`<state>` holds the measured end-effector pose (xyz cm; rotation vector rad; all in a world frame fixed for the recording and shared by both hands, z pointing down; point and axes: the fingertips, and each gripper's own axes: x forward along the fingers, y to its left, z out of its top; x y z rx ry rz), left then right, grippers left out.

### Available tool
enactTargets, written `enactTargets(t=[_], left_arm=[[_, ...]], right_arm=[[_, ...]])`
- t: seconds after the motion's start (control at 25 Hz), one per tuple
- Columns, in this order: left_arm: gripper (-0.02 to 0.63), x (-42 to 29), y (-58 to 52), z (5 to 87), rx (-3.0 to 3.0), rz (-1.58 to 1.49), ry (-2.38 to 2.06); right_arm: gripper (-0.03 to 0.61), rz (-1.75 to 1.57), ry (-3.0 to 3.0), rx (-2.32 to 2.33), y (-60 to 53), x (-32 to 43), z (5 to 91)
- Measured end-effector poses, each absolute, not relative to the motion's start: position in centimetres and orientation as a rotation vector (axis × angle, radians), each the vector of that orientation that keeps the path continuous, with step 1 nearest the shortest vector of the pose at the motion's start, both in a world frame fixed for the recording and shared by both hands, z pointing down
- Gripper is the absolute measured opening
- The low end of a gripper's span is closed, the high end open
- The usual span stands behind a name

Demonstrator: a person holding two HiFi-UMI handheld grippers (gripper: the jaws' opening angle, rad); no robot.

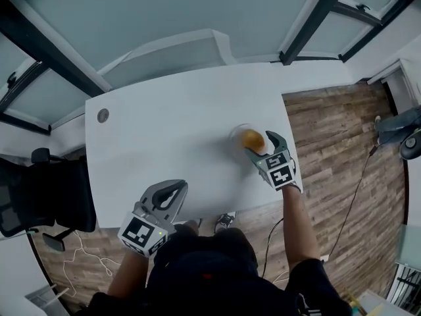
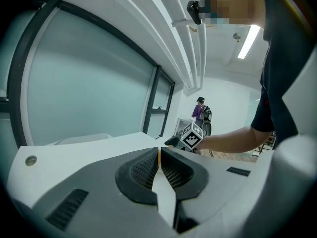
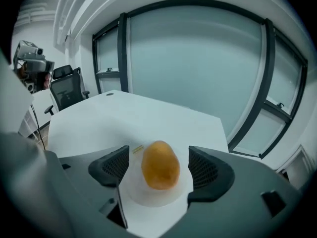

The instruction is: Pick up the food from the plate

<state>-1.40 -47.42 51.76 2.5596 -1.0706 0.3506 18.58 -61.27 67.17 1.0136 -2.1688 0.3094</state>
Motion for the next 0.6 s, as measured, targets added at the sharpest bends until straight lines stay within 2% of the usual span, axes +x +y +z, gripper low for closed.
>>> enactTargets(t=[0.32,0.6], left_arm=[[0.034,-1.2,-47.5,53.3,2.519,0.362,-1.096],[0.034,-2.0,-47.4,53.4,2.488,0.35,-1.132]], right_arm=[[0.371,0.273,-2.092,0.757,-62.6,18.1,72.7],[0.37,0.306,-2.091,0.752,-62.8,17.8,73.9]])
